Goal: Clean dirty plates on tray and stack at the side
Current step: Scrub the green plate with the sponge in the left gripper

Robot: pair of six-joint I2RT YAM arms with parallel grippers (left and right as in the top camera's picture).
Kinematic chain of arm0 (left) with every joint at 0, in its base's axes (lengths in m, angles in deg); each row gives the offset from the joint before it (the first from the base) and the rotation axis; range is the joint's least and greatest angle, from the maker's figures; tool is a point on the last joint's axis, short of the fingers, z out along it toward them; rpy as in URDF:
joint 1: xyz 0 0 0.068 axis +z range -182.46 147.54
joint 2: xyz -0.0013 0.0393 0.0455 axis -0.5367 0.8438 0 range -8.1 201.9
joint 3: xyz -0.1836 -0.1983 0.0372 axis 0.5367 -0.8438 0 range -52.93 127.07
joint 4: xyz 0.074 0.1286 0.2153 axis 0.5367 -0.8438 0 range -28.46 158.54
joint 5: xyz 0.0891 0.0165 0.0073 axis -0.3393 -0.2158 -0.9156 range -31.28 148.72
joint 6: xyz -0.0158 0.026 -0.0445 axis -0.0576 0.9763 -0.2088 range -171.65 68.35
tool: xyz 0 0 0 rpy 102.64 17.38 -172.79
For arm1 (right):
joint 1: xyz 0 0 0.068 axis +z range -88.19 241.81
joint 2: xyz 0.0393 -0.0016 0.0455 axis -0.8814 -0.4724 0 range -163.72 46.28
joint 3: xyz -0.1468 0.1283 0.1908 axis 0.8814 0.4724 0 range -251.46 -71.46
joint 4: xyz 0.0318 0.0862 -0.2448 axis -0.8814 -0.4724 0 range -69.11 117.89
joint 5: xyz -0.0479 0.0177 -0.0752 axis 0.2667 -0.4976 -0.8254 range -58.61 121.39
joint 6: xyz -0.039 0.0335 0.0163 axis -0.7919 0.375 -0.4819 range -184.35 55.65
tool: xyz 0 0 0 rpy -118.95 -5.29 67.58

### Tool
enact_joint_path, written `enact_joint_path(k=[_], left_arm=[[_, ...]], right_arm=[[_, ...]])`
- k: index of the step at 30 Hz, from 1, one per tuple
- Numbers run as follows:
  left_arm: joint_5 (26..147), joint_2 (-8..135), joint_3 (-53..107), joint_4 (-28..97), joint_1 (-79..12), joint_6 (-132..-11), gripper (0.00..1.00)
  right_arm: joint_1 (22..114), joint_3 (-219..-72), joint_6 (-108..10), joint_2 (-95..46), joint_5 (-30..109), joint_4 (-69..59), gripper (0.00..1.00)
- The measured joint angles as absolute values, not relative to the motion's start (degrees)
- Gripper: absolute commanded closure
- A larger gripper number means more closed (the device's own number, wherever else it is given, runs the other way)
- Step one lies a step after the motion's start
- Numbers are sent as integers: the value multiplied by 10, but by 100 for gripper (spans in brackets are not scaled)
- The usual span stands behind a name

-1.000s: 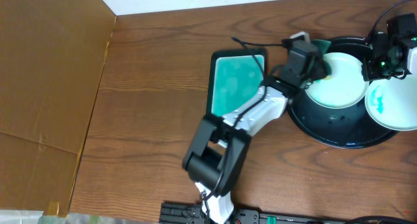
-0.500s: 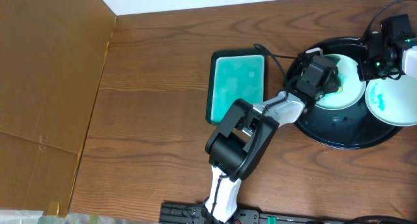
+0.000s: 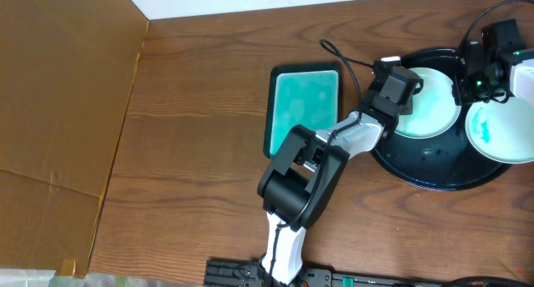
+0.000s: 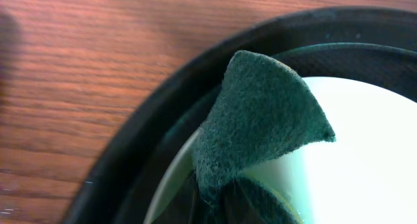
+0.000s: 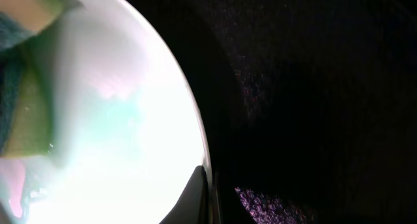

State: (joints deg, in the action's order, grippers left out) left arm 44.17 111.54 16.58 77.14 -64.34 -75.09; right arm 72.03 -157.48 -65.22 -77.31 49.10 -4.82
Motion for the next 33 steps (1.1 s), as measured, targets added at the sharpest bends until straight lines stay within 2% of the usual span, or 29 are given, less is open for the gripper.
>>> enact_joint_path(k=[5,9,15,22,33], left_arm=[[427,1086,164,764,-632,-727,92],[468,1050,163,765,-612,-734,93],[603,1043,159,780,-611,-868,92],[635,1064,159,864,-618,-931,93],[649,1119,159,821,-607,-870,93]], right_arm=[[720,-1575,-652,-773,491,-55,99],[720,-1575,-652,-773,491,-55,99],[720,-1575,-652,-773,491,-55,99],[720,-1575,-652,-773,491,-54,99],[720,-1575,-652,-773,491,-52,99]])
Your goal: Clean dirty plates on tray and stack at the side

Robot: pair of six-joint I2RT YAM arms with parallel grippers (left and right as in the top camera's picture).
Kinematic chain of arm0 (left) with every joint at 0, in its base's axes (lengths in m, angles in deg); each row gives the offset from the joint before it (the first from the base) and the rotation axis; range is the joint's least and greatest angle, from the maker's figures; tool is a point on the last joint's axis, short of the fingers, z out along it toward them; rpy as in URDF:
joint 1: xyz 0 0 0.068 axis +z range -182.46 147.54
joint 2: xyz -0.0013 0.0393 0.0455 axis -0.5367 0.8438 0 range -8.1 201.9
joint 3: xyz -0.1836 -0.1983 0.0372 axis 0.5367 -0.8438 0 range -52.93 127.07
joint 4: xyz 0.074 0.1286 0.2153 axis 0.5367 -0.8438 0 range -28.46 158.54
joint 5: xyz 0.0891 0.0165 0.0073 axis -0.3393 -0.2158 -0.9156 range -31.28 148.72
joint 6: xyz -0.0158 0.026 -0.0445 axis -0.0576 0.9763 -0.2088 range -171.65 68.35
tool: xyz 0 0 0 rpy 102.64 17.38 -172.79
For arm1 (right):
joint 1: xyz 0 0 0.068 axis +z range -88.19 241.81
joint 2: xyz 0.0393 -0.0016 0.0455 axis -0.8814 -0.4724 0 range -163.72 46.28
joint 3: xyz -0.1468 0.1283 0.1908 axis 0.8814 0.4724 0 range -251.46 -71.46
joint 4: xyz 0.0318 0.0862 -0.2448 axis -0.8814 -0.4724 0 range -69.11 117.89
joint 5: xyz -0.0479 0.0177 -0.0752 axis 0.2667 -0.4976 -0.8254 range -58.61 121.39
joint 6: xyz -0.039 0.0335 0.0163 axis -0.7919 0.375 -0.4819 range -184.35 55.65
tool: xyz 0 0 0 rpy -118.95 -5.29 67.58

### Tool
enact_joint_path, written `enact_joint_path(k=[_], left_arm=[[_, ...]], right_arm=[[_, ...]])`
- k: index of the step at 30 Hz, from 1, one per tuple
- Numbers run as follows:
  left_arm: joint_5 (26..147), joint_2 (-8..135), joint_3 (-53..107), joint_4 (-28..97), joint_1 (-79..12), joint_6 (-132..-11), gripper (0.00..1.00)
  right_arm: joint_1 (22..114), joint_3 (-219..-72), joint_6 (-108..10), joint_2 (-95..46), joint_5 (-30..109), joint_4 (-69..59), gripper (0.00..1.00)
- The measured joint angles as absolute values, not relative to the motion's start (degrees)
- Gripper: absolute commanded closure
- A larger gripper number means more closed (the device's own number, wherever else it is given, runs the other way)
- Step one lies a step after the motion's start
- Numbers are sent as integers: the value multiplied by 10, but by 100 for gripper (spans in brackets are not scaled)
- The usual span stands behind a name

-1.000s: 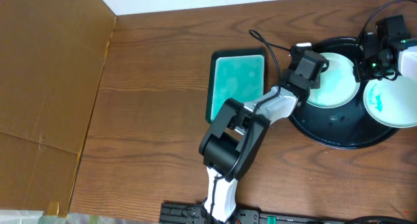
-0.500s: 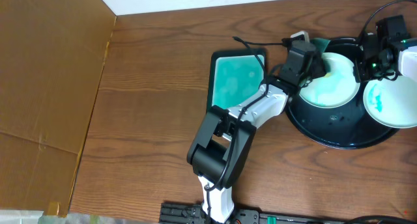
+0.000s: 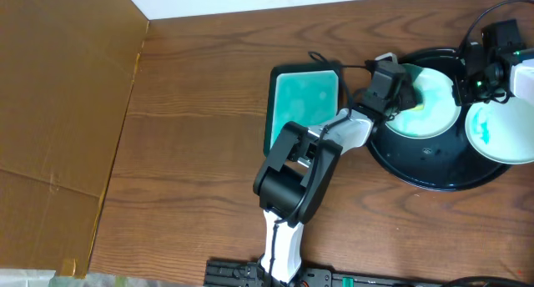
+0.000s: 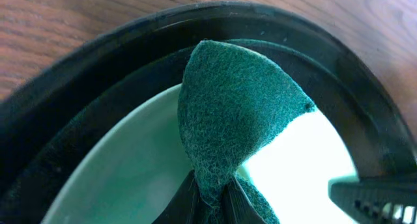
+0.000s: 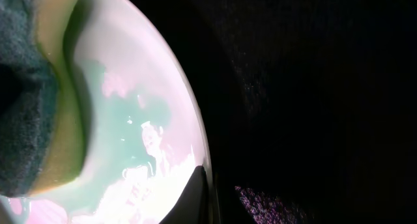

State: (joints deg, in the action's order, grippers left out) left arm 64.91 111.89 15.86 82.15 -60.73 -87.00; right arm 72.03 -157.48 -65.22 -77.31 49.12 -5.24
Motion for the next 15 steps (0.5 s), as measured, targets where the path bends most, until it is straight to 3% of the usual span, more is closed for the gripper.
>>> enact_joint_path(k=[7,15], left_arm=[[661,1081,158,753,-571,-772,93],[646,966,158,691,-523,-740,93]], right_arm=[[720,-1575,-652,-773,490,-51,99],[720,-1573,-652,-773,490,-45,99]])
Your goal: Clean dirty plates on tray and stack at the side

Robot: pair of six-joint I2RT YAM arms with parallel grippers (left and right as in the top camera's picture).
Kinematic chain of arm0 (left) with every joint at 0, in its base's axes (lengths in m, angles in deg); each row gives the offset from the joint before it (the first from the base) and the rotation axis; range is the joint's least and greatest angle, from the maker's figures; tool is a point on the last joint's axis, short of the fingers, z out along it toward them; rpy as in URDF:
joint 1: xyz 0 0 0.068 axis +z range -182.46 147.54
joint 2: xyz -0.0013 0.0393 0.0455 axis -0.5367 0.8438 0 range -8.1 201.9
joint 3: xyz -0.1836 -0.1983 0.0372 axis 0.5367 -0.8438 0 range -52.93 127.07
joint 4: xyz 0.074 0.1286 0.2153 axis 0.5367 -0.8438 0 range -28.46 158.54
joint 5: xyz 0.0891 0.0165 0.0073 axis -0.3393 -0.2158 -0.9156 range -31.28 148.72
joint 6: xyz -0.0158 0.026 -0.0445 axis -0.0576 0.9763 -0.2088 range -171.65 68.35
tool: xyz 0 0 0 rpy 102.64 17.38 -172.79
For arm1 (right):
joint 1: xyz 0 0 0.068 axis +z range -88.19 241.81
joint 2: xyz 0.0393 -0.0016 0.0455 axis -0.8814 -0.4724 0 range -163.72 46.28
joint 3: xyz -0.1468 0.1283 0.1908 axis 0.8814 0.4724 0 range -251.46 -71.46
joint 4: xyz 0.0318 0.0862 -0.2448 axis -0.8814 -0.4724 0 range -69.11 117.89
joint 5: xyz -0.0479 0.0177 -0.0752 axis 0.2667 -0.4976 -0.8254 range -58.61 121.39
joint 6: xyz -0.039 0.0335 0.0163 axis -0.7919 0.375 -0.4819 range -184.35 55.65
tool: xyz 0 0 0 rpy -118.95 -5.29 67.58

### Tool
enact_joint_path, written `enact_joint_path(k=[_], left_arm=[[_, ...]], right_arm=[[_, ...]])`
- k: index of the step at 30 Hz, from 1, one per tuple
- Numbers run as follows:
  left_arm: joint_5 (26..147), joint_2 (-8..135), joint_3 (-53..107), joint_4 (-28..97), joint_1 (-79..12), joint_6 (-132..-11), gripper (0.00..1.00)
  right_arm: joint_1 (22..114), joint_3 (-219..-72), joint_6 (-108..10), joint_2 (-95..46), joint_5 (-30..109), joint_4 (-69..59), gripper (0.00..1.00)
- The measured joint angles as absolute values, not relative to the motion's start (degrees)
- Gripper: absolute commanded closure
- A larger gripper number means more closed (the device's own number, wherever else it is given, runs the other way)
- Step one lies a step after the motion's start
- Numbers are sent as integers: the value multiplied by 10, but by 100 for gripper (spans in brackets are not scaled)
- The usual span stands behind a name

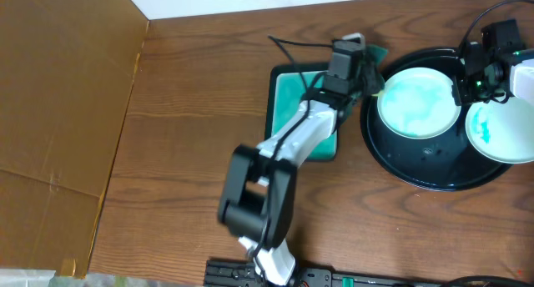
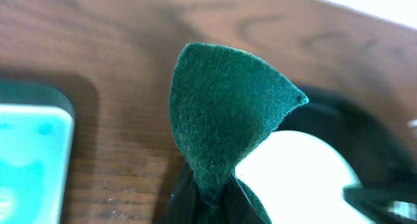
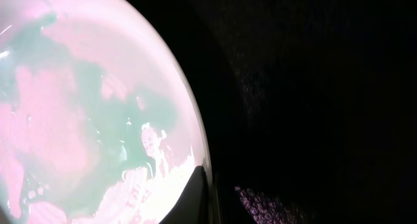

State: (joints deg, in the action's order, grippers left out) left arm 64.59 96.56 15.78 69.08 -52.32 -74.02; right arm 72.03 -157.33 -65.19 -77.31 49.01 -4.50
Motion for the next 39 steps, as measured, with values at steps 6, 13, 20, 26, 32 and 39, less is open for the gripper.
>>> enact_joint_path(k=[6,13,20,26,32,39], left_arm=[[623,865,158,581,-525,-733,93],[512,815,158,477,-482,-727,93],[470,814,158,420,-428,-754,93],[463,814,158,419,-420,-764,93],[463,814,158,416,-420,-770,93],[463,814,158,403,-420,-771,93]], right_arm=[[722,-1567,-652,-771,496,-21,99],[746,-1560,-670,-709,416,-18,99],[811,-1560,-737,-606,258,-9,99],[879,-1560,-827,-569,89,19,99],[936,-1560,-930,-563,-95,95,99],[988,-1560,-1077,-562,-242,200,99]])
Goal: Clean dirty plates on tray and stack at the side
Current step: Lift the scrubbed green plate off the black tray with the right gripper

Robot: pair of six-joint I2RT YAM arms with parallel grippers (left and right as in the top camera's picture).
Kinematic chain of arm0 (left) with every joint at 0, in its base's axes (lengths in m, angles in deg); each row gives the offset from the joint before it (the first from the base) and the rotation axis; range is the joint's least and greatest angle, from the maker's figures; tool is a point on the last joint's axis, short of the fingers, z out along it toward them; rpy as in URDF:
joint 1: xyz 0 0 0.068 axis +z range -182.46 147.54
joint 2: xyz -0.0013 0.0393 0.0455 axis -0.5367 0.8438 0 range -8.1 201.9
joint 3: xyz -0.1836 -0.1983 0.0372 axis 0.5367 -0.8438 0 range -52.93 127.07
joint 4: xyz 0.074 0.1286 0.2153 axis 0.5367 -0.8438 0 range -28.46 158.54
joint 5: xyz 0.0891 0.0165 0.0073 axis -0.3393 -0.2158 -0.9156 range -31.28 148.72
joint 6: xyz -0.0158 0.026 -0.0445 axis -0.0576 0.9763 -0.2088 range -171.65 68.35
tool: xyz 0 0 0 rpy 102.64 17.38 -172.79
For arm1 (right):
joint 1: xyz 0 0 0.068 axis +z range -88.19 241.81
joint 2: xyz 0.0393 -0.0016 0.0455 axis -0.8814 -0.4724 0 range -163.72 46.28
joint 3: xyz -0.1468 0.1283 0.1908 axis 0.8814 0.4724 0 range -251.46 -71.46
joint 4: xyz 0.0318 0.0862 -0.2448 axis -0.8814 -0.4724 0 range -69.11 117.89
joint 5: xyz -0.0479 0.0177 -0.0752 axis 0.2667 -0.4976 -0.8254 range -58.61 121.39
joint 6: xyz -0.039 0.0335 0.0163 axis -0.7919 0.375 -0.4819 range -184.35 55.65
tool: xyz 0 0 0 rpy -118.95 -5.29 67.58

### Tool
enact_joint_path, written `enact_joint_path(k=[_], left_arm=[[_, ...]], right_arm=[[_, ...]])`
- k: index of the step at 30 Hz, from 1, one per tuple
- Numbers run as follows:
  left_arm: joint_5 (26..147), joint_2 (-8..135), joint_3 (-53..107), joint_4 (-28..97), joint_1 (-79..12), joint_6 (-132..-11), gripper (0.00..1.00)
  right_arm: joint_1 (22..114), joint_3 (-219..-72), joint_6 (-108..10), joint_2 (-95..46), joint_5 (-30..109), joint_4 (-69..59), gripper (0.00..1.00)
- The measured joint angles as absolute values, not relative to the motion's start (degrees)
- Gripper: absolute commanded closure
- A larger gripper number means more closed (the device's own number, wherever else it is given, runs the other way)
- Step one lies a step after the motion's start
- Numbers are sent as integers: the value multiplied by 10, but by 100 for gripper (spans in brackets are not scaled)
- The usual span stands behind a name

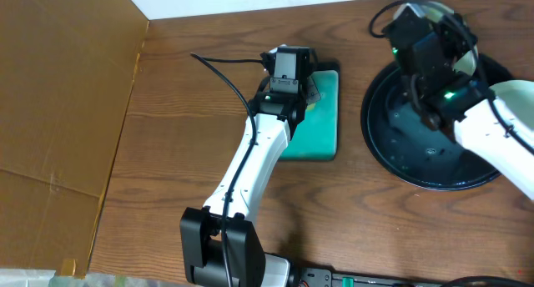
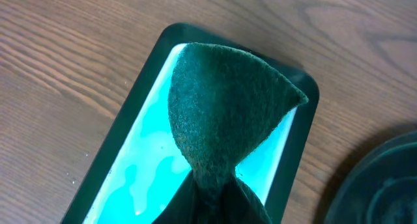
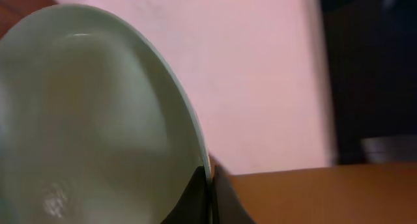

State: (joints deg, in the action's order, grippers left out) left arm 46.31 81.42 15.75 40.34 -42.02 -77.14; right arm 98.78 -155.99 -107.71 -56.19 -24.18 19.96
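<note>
My left gripper is shut on a folded dark green scouring pad, which it holds over a rectangular black tray of teal liquid. Overhead, that left gripper sits above the rectangular tray. My right gripper is shut on the rim of a pale plate. The plate is lifted and tilted, with a light wall behind it. Overhead, the right arm reaches over the round black tray. No plate shows on the tray's visible part.
A brown cardboard sheet covers the table's left side. The left arm's cable loops over the wood beside the rectangular tray. The right arm hides the round tray's right part.
My left gripper has gone left with the pad, from the gap between the two trays to over the teal tray. My right gripper has raised and tilted the plate off the round tray.
At first the pad lay on the left plate in the round tray while my right gripper held that plate's rim. The pad then sat at the plate's left edge. It was then off the plate, which showed teal smears. Now the plate is lifted.
</note>
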Motion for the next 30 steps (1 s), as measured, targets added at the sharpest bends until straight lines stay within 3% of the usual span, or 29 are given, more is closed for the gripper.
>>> enact_joint_path(k=[7,17,26,30], left_arm=[[463,814,158,403,-420,-771,93],[463,814,158,403,-420,-771,93],[463,814,158,403,-420,-771,93],[463,814,158,403,-420,-771,93]], right_arm=[[1032,-1560,-1193,-560,-300,231,99],[1047,-1560,-1252,-560,-328,251,99],[1027,-1560,-1110,-559,-206,70,99],[995,-1560,-1043,-559,-132,52,99]])
